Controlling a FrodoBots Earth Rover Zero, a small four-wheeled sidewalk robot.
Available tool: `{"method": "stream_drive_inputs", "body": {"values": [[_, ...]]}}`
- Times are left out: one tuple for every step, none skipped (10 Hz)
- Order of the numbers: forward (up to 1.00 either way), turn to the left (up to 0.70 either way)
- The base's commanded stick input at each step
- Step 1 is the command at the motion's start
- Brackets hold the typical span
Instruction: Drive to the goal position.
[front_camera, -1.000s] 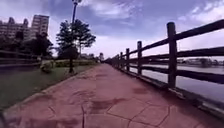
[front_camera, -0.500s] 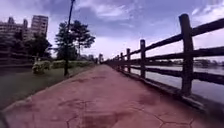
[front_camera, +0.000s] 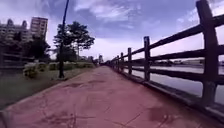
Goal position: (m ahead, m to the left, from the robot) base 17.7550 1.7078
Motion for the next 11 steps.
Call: {"method": "stream_drive_inputs", "body": {"values": [[1.00, 0.00], [1.00, 0.00], [1.00, 0.00], [1.00, 0.00], [1.00, 0.00], [1.00, 0.00], [1.00, 0.00], [1.00, 0.00], [1.00, 0.00], [1.00, 0.00], [1.00, 0.00]]}}
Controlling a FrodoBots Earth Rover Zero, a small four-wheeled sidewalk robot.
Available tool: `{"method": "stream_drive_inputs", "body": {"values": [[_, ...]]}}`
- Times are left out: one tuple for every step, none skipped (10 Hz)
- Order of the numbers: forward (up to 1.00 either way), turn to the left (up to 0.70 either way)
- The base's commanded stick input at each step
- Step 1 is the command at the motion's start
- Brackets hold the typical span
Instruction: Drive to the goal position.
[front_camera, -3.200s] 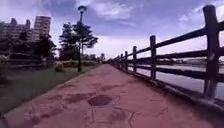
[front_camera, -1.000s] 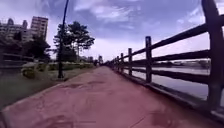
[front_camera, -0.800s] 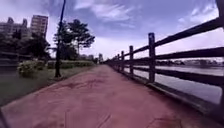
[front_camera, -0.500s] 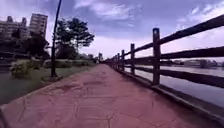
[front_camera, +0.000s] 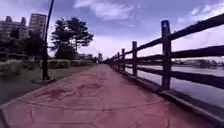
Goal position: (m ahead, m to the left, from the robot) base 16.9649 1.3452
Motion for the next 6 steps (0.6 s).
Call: {"method": "stream_drive_inputs", "body": {"values": [[1.00, 0.00], [1.00, 0.00], [1.00, 0.02], [1.00, 0.15], [1.00, 0.31], [1.00, 0.28]]}}
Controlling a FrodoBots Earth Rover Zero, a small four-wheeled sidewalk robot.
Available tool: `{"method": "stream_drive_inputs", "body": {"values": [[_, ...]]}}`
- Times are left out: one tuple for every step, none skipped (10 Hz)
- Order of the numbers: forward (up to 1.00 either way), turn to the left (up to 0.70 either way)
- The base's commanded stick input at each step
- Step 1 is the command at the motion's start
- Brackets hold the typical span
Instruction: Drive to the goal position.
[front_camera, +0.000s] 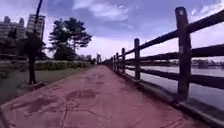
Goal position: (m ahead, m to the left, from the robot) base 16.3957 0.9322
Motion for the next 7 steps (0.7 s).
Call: {"method": "stream_drive_inputs", "body": {"values": [[1.00, 0.15], [1.00, 0.00], [1.00, 0.00], [1.00, 0.00], [1.00, 0.00], [1.00, 0.07], [1.00, 0.31]]}}
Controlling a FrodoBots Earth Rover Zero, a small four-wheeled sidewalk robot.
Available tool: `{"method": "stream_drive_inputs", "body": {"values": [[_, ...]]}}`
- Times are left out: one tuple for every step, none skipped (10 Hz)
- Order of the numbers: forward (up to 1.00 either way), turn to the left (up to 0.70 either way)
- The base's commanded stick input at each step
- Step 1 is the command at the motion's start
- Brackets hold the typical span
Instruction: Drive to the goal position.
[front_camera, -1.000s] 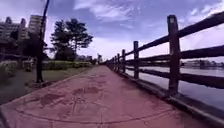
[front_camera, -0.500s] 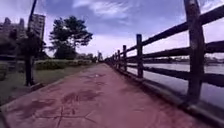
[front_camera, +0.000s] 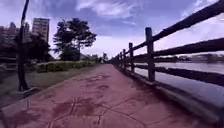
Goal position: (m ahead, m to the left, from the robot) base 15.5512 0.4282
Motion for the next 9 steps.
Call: {"method": "stream_drive_inputs", "body": {"values": [[1.00, 0.32], [1.00, 0.18], [1.00, 0.02], [1.00, 0.00], [1.00, 0.00], [1.00, 0.00], [1.00, 0.00], [1.00, 0.00], [1.00, 0.00]]}}
